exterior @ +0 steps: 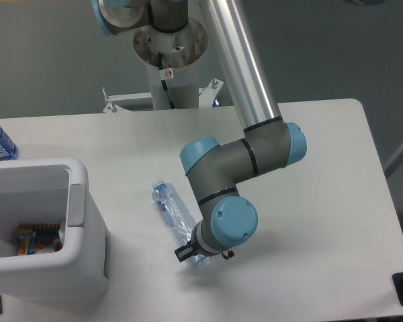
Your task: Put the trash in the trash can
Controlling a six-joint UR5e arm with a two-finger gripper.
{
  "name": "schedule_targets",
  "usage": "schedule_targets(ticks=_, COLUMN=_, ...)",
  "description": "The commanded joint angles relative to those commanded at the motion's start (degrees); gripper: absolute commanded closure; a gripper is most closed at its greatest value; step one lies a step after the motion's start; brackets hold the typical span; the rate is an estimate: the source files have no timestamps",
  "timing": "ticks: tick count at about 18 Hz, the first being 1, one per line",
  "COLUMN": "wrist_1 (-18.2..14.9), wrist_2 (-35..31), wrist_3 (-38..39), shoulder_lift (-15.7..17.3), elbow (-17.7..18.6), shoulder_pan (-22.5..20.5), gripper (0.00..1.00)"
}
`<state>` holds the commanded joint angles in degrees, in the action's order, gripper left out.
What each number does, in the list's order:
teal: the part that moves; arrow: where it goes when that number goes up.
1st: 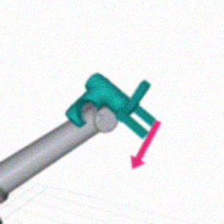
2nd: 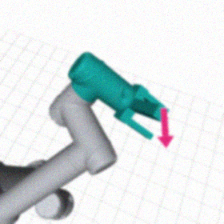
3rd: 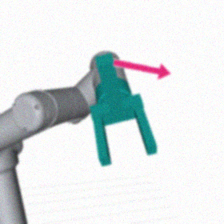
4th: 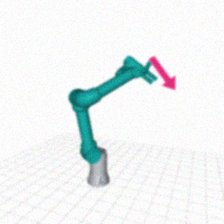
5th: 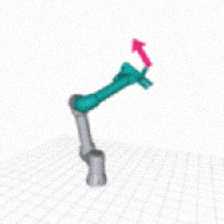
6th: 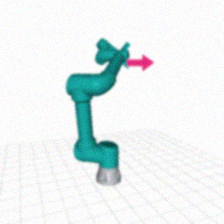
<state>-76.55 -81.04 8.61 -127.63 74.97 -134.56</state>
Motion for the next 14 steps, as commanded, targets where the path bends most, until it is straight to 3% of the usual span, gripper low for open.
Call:
schedule_targets(ticks=4, wrist_1=0.61, wrist_2=0.26, wrist_3=0.0, shoulder_lift=3.87, elbow=-0.53, shoulder_pan=-0.44, gripper=0.45)
schedule_targets(ticks=9, wrist_1=1.4, wrist_2=1.58, wrist_3=0.0, shoulder_lift=7.91, elbow=-4.39, shoulder_pan=-2.11, gripper=0.45)
schedule_targets(ticks=14, wrist_1=17.55, wrist_2=6.84, wrist_3=1.05, shoulder_lift=13.97, elbow=-4.75, shoulder_pan=-3.95, gripper=0.45)
